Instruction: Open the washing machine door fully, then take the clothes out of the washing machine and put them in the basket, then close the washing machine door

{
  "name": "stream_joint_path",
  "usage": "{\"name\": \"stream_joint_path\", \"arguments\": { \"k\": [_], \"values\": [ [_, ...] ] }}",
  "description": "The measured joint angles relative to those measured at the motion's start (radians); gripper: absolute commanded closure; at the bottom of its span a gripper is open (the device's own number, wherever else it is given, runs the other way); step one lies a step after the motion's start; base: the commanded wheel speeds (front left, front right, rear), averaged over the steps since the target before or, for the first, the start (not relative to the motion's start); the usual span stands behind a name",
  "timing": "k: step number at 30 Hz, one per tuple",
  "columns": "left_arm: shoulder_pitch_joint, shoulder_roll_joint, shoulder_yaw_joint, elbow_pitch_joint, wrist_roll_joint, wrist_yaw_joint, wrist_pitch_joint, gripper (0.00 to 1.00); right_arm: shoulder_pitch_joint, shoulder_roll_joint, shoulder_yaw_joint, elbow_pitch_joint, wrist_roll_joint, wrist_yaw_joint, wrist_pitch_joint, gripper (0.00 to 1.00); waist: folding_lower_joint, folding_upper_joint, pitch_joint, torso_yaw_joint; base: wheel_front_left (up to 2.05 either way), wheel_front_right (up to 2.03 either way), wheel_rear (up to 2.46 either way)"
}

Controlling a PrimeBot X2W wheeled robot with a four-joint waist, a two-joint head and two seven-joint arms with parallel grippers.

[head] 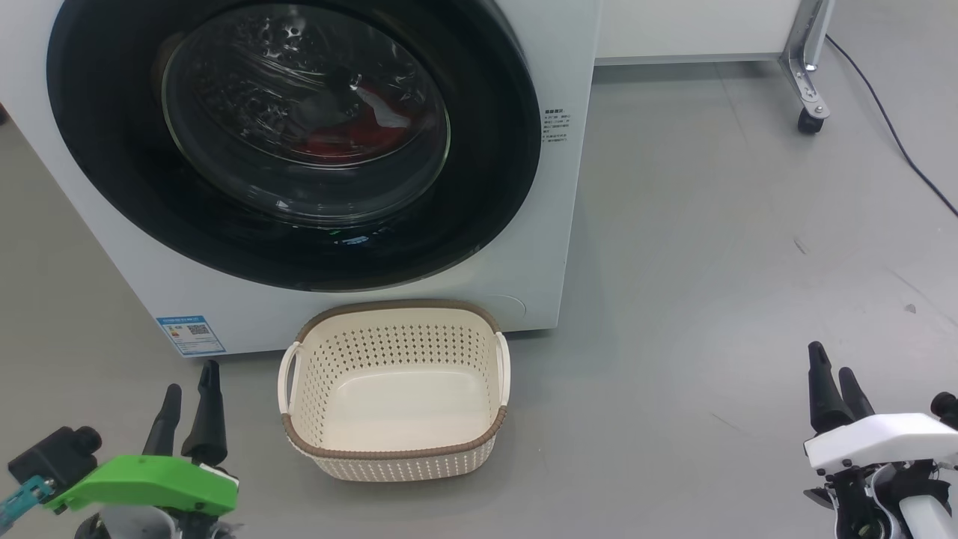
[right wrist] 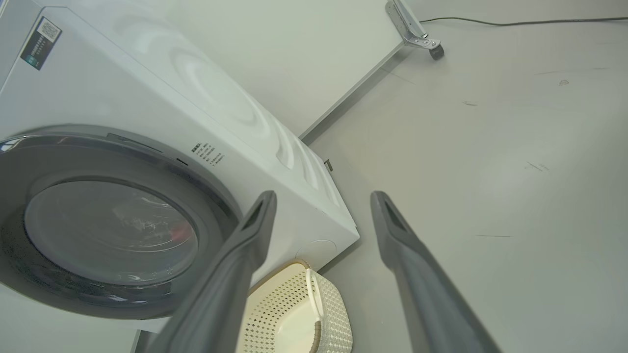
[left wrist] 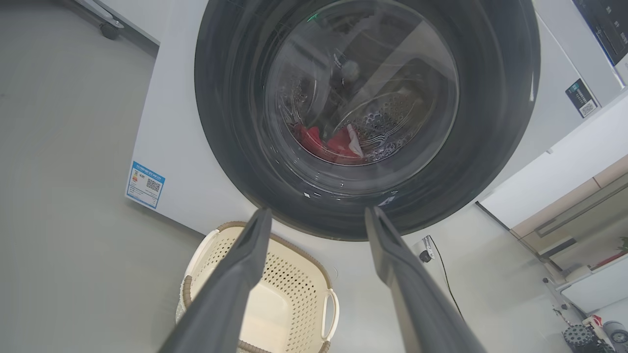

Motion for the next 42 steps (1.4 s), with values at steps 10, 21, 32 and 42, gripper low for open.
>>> {"name": "stream_joint_path", "arguments": {
  "k": [10, 21, 32, 42],
  "values": [
    [0.000, 0.004, -0.051, -0.019, 0.182, 0.040, -0.032, 0.00, -0.002, -0.015, 0.061, 0.000, -0.149, -0.027, -0.033, 0.00, 0.0000, 0.0000, -0.001, -0.001, 0.00, 0.00, 0.00],
    [0.000, -0.001, -0.081, -0.022, 0.330, 0.063, -0.074, 0.00, -0.003, -0.021, 0.116, 0.000, -0.294, -0.052, -0.074, 0.00, 0.0000, 0.0000, -0.004, -0.002, 0.00, 0.00, 0.00],
    [0.000, -0.001, -0.112, -0.020, 0.492, 0.095, -0.113, 0.00, -0.004, -0.027, 0.174, 0.001, -0.435, -0.069, -0.111, 0.00, 0.0000, 0.0000, -0.010, 0.001, 0.00, 0.00, 0.00],
    [0.001, -0.002, -0.129, -0.011, 0.617, 0.114, -0.149, 0.00, -0.008, -0.039, 0.212, 0.000, -0.563, -0.084, -0.145, 0.00, 0.0000, 0.0000, -0.010, 0.002, 0.00, 0.00, 0.00]
  ]
}}
